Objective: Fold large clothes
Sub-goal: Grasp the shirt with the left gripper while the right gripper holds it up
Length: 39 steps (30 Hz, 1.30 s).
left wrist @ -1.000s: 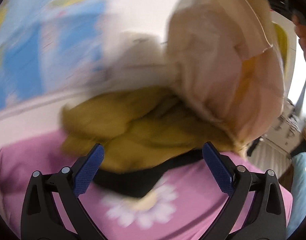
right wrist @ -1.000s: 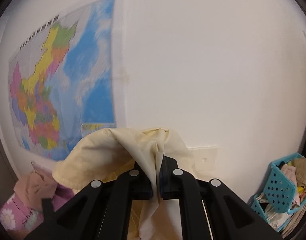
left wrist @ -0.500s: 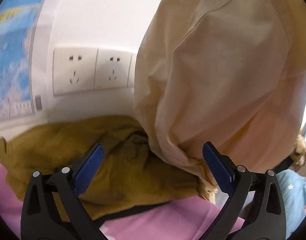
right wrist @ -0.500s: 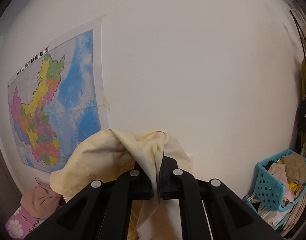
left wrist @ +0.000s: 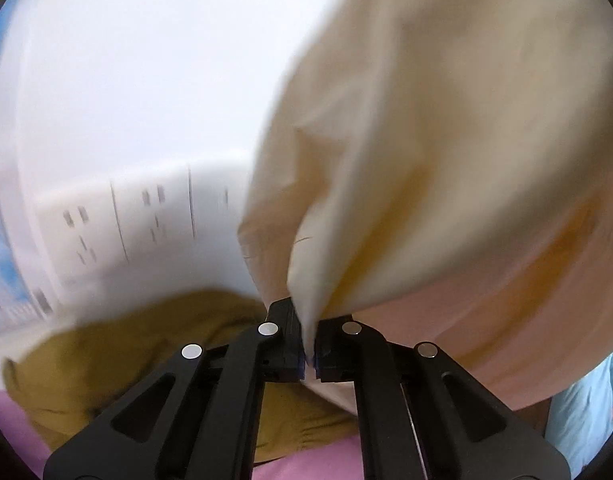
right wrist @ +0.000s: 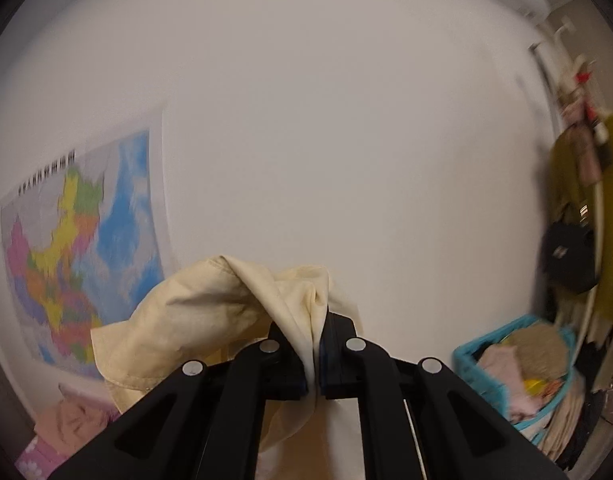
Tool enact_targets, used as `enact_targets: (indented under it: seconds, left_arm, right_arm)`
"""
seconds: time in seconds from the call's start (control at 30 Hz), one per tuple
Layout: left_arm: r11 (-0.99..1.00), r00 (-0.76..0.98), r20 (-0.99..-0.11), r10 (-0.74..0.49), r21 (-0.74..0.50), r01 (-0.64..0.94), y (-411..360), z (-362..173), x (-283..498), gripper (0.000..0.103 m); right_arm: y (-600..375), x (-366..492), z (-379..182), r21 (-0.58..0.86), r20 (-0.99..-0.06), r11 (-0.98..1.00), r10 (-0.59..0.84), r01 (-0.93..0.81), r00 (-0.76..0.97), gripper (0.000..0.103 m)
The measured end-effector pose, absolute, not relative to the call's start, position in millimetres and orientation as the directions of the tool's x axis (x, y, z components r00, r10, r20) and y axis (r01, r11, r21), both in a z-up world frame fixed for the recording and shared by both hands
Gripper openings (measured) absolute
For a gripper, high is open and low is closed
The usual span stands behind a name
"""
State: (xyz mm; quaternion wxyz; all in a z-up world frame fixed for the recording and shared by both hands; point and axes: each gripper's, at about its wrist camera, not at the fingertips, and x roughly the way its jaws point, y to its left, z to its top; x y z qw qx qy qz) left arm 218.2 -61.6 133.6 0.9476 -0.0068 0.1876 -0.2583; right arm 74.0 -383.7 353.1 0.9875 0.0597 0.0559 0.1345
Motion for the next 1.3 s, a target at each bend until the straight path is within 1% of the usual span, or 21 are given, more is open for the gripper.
enact_targets:
  seconds: [0.07,0.1,0.17,0.23,0.33,0.43,0.47,0.53,0.57,0.6,0.63,0.67,0.7,0.83,0.87,0.93,1.03,1.13,1.2,1.27,1.3]
  left_arm:
    - [0.871,0.827,-0.277,-0.489,-0.1,0.482,-45,166,199,0.003]
    - [0.869,0.831,-0.255,-0.494,-0.101,0.485,-39,176,192,0.003]
    - [0.863,0.845,-0.179,-0.504,-0.078,0.498,-17,213,165,0.003]
    - [0.876,0.867,-0.133,-0.481,-0.038,0.48,1,239,140,0.004]
    - [0.884,0.88,-0.088,-0.466,-0.025,0.466,43,267,103,0.004]
    - [0.902,0.9,-0.065,-0.432,-0.004,0.433,83,281,67,0.004]
    - [0.911,0.911,-0.056,-0.41,0.016,0.411,88,278,76,0.004]
    - [0.934,0.936,-0.034,-0.351,0.064,0.352,112,287,35,0.004]
    - [0.941,0.945,-0.027,-0.327,0.085,0.328,94,293,21,0.004]
    - [0.95,0.956,-0.019,-0.291,0.111,0.292,106,292,0,0.004]
    - [0.958,0.966,-0.011,-0.258,0.126,0.257,111,291,-39,0.004]
    - [0.964,0.974,-0.007,-0.226,0.14,0.225,124,288,-58,0.004]
    - [0.969,0.981,-0.003,-0.193,0.155,0.191,120,284,-98,0.004]
    - [0.982,0.998,-0.025,-0.053,0.178,0.056,140,269,-196,0.004]
    - [0.983,0.999,-0.027,-0.038,0.178,0.042,142,266,-215,0.004]
    - [0.98,0.999,-0.035,0.021,0.199,-0.013,146,262,-245,0.004]
    - [0.981,0.999,-0.039,0.023,0.195,-0.015,154,271,-283,0.004]
    - [0.976,0.998,-0.037,0.054,0.212,-0.045,159,274,-295,0.005]
    - [0.981,0.995,-0.075,0.059,0.189,-0.044,164,269,-290,0.005]
    - [0.987,0.982,-0.167,0.09,0.146,-0.065,181,255,-253,0.005]
    - [0.99,0.97,-0.22,0.105,0.117,-0.081,191,243,-233,0.005]
  right_arm:
    - [-400,45,377,0.124,-0.031,0.966,0.232,-0.227,0.972,0.004]
    - [-408,31,388,0.122,0.002,0.966,0.228,-0.226,0.974,0.004]
    - [-419,0,410,0.113,0.056,0.966,0.229,-0.234,0.972,0.004]
    - [-422,-28,424,0.091,0.084,0.966,0.237,-0.244,0.968,0.004]
    - [-417,-61,434,0.04,0.094,0.965,0.253,-0.258,0.963,0.004]
    - [-412,-80,435,0.038,0.092,0.948,0.312,-0.317,0.945,0.004]
    - [-410,-87,431,0.037,0.087,0.938,0.341,-0.345,0.936,0.004]
    - [-406,-96,424,0.045,0.082,0.914,0.399,-0.403,0.913,0.004]
    - [-400,-102,418,0.044,0.073,0.897,0.436,-0.44,0.897,0.004]
    - [-395,-107,412,0.045,0.064,0.88,0.469,-0.472,0.881,0.004]
    - [-389,-112,405,0.048,0.055,0.856,0.512,-0.515,0.857,0.005]
    - [-385,-115,400,0.051,0.05,0.836,0.544,-0.546,0.838,0.005]
    - [-377,-121,393,0.05,0.041,0.809,0.584,-0.585,0.811,0.005]
    - [-350,-138,371,0.05,0.002,0.714,0.7,-0.699,0.715,0.005]
    - [-343,-143,366,0.047,-0.004,0.689,0.724,-0.723,0.69,0.005]
    - [-334,-152,361,0.05,0.008,0.63,0.776,-0.775,0.631,0.005]
    - [-326,-156,359,0.074,0.042,0.568,0.819,-0.82,0.572,0.005]
    - [-313,-132,357,0.132,0.068,0.505,0.854,-0.853,0.516,0.006]
    - [-289,-84,348,0.213,0.017,0.484,0.867,-0.849,0.498,0.006]
    - [-252,-27,327,0.276,-0.085,0.497,0.865,-0.823,0.494,0.007]
    - [-226,10,307,0.309,-0.164,0.509,0.861,-0.803,0.482,0.007]
